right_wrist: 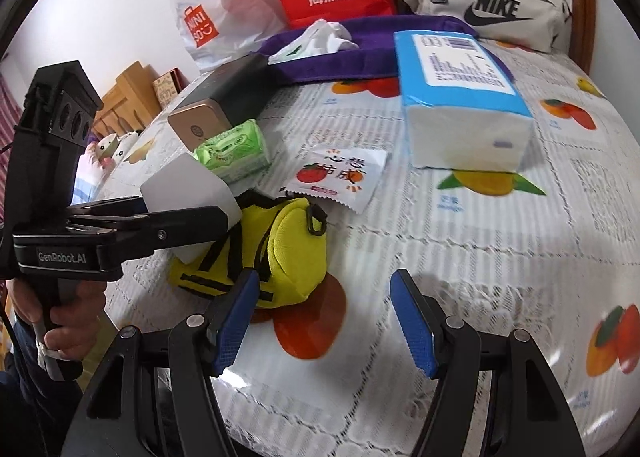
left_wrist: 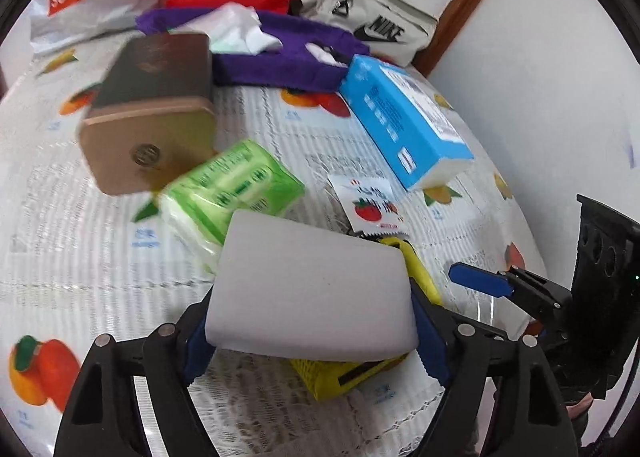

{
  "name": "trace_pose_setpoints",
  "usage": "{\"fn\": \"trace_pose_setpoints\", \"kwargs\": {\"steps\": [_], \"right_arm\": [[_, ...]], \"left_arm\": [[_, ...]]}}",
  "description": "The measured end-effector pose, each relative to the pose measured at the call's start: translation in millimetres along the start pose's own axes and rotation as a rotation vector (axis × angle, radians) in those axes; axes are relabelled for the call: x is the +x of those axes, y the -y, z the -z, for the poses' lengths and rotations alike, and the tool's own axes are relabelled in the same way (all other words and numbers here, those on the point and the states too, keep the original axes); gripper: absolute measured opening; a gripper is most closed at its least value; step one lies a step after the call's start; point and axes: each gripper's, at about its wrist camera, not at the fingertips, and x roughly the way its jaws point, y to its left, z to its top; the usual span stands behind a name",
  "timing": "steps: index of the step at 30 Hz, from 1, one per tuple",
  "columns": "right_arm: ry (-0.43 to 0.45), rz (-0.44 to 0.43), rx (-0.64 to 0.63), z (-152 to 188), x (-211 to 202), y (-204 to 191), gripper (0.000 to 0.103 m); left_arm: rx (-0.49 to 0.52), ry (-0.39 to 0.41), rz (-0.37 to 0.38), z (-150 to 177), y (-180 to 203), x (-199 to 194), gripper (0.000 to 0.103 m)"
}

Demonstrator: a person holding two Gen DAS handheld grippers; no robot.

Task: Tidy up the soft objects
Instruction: 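Grasp the white sponge block with the left gripper while the right grasps the yellow bag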

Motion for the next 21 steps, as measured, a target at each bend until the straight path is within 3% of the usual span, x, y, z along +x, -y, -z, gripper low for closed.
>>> {"fn": "trace_pose_setpoints", "kwargs": {"steps": [7, 11, 14, 16, 17, 21], "right_arm": [[0.013, -0.019, -0.004, -10.5, 3.9, -10.1, 0.067], [0.025, 0.013, -0.012, -14.5, 14.4, -15.4, 0.067], [0.021, 0.051, -0.020, -13.3, 24.8, -17.3, 0.059], [0.042, 0.086, -0.060, -11.2, 26.5, -22.3, 0.047], [0.040, 0.089, -0.072, -10.0, 26.7, -23.2, 0.033], [0.026, 0.064, -0.057, -6.3, 20.8, -17.3, 0.030]], "left_arm": [[-0.027, 0.049, -0.040, -4.0, -17.3, -20.2, 0.081], [-0.058, 0.058, -0.040, -2.6, -28.1, -25.9, 0.081], [-0.072, 0.059, -0.047, 0.3, -33.6, -28.4, 0.081], [-0.075, 0.064, -0.061, 2.2, -35.3, -29.0, 0.081], [-0.076, 0.065, -0.069, 3.1, -36.6, -29.5, 0.081], [-0.088, 0.065, -0.075, 5.2, -40.5, -30.2, 0.081]]}}
